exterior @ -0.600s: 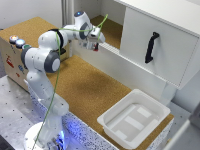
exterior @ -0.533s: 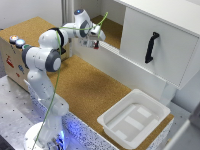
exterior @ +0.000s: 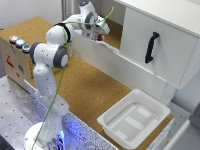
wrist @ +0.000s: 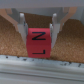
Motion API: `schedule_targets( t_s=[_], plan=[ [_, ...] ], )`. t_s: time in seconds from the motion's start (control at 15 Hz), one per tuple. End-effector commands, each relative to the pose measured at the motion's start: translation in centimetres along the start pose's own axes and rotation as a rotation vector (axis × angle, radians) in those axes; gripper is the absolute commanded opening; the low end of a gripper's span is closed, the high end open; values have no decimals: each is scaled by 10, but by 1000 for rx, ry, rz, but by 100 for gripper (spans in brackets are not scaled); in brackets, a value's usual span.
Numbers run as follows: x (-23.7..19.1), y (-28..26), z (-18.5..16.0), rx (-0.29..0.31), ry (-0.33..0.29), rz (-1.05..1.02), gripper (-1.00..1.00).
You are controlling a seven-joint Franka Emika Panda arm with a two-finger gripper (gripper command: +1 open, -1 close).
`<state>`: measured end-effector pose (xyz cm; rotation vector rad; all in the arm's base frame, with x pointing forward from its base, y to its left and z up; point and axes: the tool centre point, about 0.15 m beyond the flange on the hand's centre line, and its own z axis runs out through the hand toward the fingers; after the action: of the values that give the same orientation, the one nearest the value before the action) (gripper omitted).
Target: Put the pink block inside the left cabinet
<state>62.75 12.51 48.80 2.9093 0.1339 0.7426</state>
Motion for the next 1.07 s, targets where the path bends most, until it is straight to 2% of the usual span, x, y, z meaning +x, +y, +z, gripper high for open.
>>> schedule_targets(
  t_s=[0.0,0.13,0.2,0.27,0.33,0.47,0.67,0.8,1.0],
  plan=[
    [36,-9,28,-1,-2,3,-100],
    [41,-8,36,7,-17,27,-100],
    [40,-7,39,-4,-5,44,-100],
    [34,-9,39,-42,38,86,-100],
    [25,-14,36,-70,80,124,100],
    [13,-16,33,-94,127,185,100],
    [8,-15,31,-86,134,201,100],
    [-6,-13,16,-78,170,207,100],
    [-27,-22,-5,-82,172,123,100]
  ],
)
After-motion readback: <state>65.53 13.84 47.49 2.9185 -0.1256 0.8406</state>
